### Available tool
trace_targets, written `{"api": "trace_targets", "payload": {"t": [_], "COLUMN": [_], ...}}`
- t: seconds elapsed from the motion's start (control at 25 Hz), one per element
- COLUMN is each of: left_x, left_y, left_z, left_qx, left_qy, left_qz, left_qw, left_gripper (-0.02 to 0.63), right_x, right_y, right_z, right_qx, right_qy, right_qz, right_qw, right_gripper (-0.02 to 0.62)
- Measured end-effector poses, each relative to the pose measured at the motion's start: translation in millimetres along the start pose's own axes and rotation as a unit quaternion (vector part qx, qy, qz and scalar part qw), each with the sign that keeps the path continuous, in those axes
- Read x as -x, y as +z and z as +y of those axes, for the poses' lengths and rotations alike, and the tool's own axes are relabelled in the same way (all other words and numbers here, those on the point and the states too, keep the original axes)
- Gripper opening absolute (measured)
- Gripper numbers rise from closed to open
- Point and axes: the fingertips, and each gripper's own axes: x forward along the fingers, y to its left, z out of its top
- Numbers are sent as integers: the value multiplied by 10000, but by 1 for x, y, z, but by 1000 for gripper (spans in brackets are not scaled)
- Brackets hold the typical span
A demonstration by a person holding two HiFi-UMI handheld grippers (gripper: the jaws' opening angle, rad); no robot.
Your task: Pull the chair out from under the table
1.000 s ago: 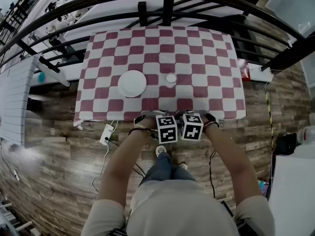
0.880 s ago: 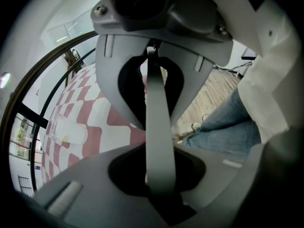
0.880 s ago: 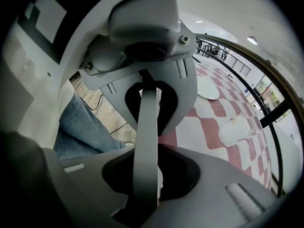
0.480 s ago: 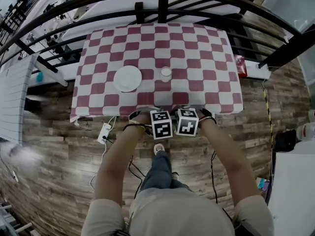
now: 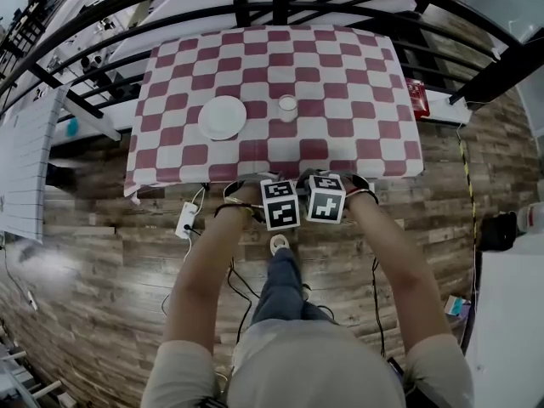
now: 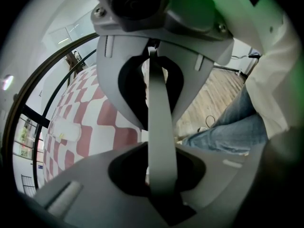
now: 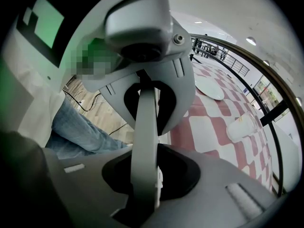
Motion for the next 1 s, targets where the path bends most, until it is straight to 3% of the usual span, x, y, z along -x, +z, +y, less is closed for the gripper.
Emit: {"api": "trace_targets", "payload": {"t": [1.0], "left_x": [10], "left_y": [-1], "left_z": [-39], "left_qx": [30], "left_qy": [-249], "left_qz": [-17], "left_qw": [9997], "left_gripper": [78], "right_x": [4], "right_y": [8], "right_z": [39], "right_qx": [-158], "right_qy": [595], "right_qz": [43], "right_qw": [9981], "right_gripper": [75]}}
